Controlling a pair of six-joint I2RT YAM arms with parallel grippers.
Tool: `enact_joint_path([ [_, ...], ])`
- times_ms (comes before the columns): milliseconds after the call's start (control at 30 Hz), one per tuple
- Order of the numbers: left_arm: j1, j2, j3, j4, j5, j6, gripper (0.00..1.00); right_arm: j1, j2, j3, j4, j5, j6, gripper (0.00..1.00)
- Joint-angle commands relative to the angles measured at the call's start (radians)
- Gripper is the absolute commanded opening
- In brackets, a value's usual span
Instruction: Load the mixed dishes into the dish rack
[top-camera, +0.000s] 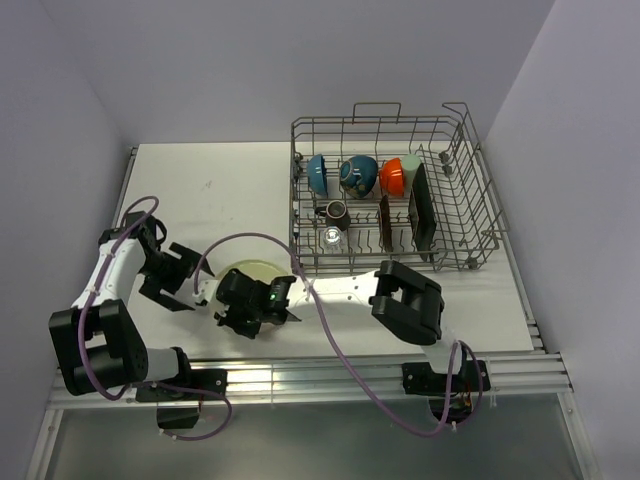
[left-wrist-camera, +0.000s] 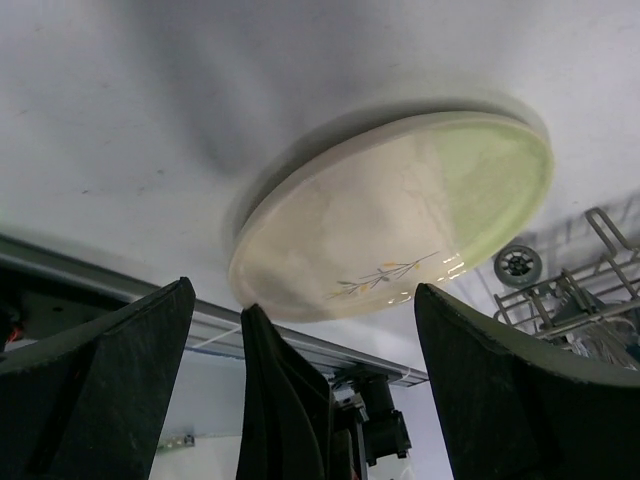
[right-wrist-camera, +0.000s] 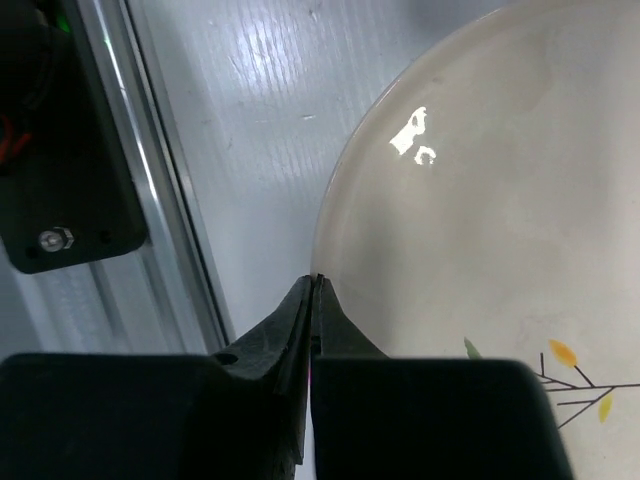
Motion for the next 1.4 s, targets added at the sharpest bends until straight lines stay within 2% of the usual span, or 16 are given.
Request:
enact_joint_path([
  [0, -0.008, -0.034, -0.011, 0.070, 0.062, 0.057, 0.98, -0.024, -0.106, 0.071, 0.012, -0.066, 0.036, 0.00],
  [300, -0.008, -0.054, -0.137, 0.156, 0.119, 0.052, 0.98, -0.060, -0.150, 0.096, -0.012, -0.129, 0.059, 0.00],
  [700, -0.029, -0.042, -0.182, 0.256, 0.195, 0.051, 0.97, -0.087, -0.146, 0.103, -0.015, -0.202, 0.083, 0.00],
  [767, -0.032, -0.029, -0.169, 0.256, 0.191, 0.049, 0.97, -0.089, -0.147, 0.099, -0.018, -0.198, 0.083, 0.00],
  [933, -0.032, -0.040, -0.123, 0.186, 0.067, 0.017, 0.99, -0.090, -0.108, 0.080, -0.050, -0.179, 0.050, 0.00],
  [1033, -0.032, -0.070, -0.148, 0.198, 0.073, -0.041, 0.99, -0.072, -0.078, 0.071, -0.047, -0.124, 0.024, 0.16],
  [1067, -0.032, -0.075, -0.154, 0.195, 0.068, -0.055, 0.99, -0.069, -0.074, 0.065, -0.035, -0.109, 0.021, 0.38],
  [1133, -0.032, -0.084, -0.154, 0.189, 0.065, -0.072, 0.99, -0.063, -0.060, 0.065, -0.030, -0.104, 0.019, 0.49],
  [1367, -0.032, -0.080, -0.102, 0.123, -0.013, -0.058, 0.99, -0.024, -0.002, 0.076, -0.031, -0.104, 0.020, 0.50],
])
